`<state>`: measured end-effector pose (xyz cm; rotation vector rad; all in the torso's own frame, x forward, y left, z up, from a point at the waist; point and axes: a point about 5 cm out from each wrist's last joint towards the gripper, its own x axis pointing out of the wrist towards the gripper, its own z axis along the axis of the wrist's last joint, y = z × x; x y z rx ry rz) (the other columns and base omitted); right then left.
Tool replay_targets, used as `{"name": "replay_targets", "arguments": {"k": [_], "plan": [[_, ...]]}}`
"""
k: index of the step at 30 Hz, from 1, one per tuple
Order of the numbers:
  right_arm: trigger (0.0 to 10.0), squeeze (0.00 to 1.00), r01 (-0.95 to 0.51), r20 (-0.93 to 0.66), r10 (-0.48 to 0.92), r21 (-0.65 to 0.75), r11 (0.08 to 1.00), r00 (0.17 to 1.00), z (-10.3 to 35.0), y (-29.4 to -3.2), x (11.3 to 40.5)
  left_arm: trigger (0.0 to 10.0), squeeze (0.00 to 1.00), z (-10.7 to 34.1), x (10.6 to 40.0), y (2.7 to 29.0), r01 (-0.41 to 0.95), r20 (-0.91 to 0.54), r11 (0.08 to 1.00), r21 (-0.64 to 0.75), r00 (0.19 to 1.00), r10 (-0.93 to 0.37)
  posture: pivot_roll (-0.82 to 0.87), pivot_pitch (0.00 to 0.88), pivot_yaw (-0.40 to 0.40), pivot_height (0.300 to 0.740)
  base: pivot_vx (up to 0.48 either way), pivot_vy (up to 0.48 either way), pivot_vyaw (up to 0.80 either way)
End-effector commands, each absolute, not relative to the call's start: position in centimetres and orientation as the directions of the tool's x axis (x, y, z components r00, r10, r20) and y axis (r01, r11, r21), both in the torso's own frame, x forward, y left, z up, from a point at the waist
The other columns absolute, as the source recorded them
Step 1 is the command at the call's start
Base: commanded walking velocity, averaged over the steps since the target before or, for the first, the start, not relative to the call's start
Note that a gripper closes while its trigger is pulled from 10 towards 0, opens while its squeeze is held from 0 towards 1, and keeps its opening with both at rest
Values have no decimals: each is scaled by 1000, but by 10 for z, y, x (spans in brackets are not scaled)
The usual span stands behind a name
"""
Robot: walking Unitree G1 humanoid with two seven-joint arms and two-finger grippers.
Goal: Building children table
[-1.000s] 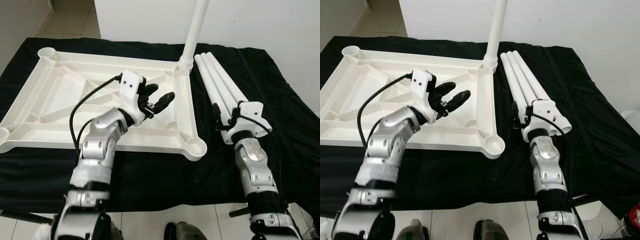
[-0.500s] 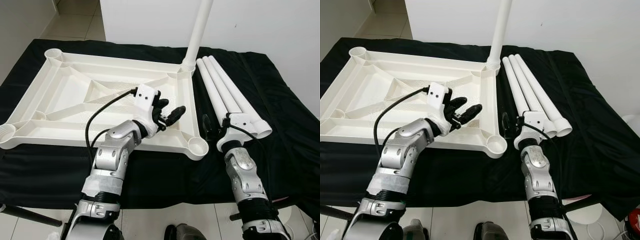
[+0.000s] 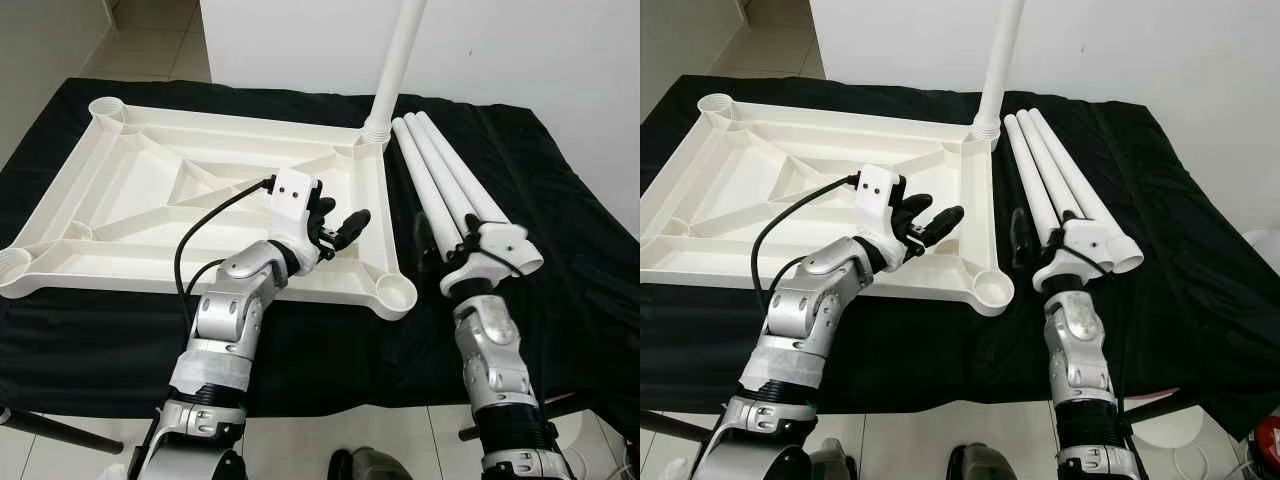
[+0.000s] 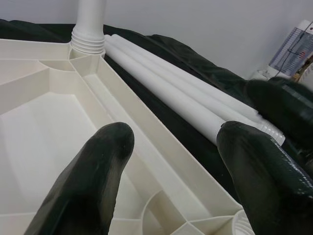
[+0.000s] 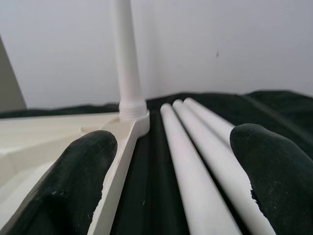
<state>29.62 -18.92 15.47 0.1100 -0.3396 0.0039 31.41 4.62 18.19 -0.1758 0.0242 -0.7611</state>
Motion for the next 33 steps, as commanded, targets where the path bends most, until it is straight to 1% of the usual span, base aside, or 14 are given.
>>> {"name": "replay_targets", "arguments": {"k": [1,2,3,4,5,9,11,13,14,17,26,29,33], "plan": [[10000,1000,26,346,-70,128,991,936,161,-199,294,10000,0,182,310,41,694,40,701,-164,715,-698,61,0,-74,740,0,0,0],[10000,1000,26,346,-70,128,991,936,161,-199,294,10000,0,182,310,41,694,40,701,-164,715,-698,61,0,-74,740,0,0,0],[10000,435,39,332,-78,123,992,940,161,-202,293,10000,0,181,310,40,695,40,700,-164,714,-699,63,0,-75,740,0,0,0],[10000,435,39,332,-78,123,992,940,161,-202,293,10000,0,181,310,40,695,40,700,-164,714,-699,63,0,-75,740,0,0,0],[10000,0,53,316,-85,109,993,945,159,-206,293,10000,0,182,309,39,694,41,701,-162,715,-698,67,0,-75,740,0,0,0],[10000,0,57,263,-79,89,994,962,148,-211,291,10000,0,183,310,40,689,44,707,-157,720,-692,63,0,-74,740,0,0,0],[10000,0,57,263,-79,89,994,962,148,-211,291,10000,0,183,310,40,689,44,707,-157,720,-692,63,0,-74,740,0,0,0],[10000,0,40,176,-45,33,999,983,134,-216,291,10000,0,184,310,41,685,49,713,-148,725,-687,63,0,-72,740,0,0,0],[10000,0,40,176,-45,33,999,983,134,-216,291,10000,0,184,310,41,685,49,713,-148,725,-687,63,0,-72,740,0,0,0],[10000,0,32,71,-30,-26,999,997,122,-228,293,10000,0,187,312,42,678,59,723,-137,734,-677,68,0,-81,740,0,0,0],[10000,0,27,26,-26,-38,999,999,115,-229,295,10000,0,189,314,45,659,70,739,-138,751,-657,78,5,-87,740,0,0,0],[10000,0,-33,18,34,-39,999,999,111,-218,295,10000,0,189,314,50,649,67,750,-129,760,-647,83,13,-77,740,0,0,0],[10000,0,-47,16,48,-37,998,999,110,-216,295,10000,0,188,314,51,647,65,752,-125,762,-645,84,16,-76,740,0,0,0]]}}
